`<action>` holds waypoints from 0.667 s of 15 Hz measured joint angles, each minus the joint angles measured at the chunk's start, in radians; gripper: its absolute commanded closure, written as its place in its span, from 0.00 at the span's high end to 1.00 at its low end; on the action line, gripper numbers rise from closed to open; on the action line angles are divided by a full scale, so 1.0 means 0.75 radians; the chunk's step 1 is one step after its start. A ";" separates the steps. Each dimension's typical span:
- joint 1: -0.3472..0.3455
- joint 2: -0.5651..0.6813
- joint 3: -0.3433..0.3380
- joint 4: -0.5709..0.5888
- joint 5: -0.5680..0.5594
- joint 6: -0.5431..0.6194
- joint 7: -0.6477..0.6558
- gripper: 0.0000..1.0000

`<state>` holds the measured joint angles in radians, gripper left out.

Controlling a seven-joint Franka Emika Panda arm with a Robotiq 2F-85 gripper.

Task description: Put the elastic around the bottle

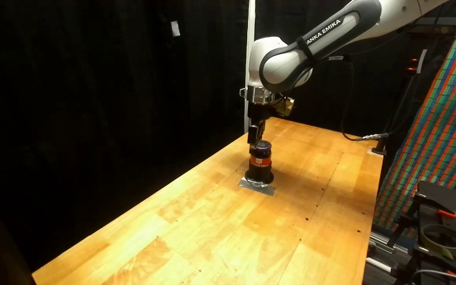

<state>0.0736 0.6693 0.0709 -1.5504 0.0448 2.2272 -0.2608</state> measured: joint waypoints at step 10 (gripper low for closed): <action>0.018 0.021 -0.004 0.001 -0.079 -0.025 0.096 1.00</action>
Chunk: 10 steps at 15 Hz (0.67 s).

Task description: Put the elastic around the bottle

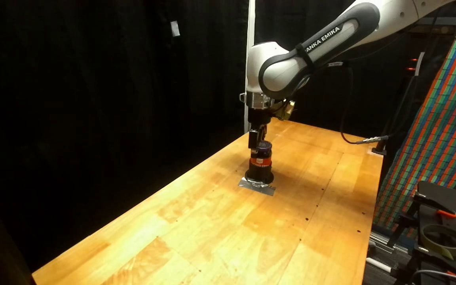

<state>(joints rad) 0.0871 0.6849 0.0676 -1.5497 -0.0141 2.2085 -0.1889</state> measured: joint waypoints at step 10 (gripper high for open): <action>0.015 -0.307 -0.035 -0.479 -0.104 0.004 0.148 0.75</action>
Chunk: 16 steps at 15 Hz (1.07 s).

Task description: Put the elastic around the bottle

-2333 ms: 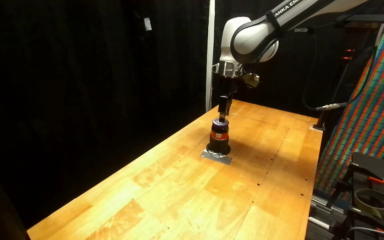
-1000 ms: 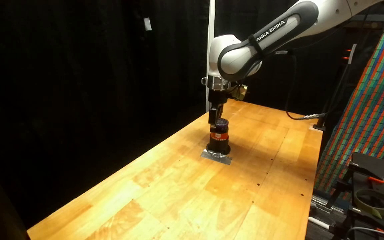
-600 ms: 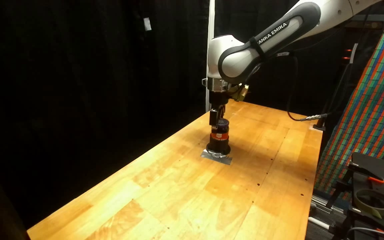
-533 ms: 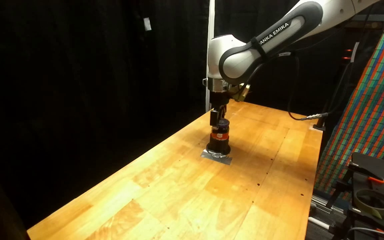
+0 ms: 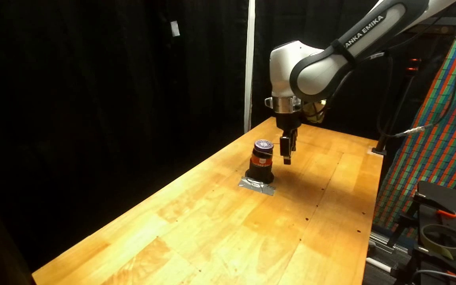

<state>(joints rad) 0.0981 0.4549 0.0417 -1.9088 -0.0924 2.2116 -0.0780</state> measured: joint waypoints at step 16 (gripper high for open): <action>0.041 -0.277 -0.154 -1.001 -0.150 1.705 0.001 0.17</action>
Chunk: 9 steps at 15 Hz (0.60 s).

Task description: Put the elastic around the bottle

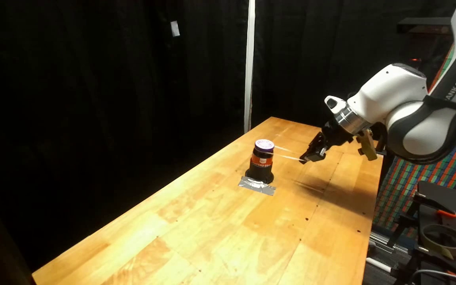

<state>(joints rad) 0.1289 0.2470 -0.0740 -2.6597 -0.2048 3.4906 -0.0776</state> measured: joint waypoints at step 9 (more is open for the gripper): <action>0.009 0.390 0.081 -0.039 0.173 0.881 -0.085 0.14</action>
<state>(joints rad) 0.1356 0.5395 -0.0130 -2.6887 -0.0748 4.1517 -0.1415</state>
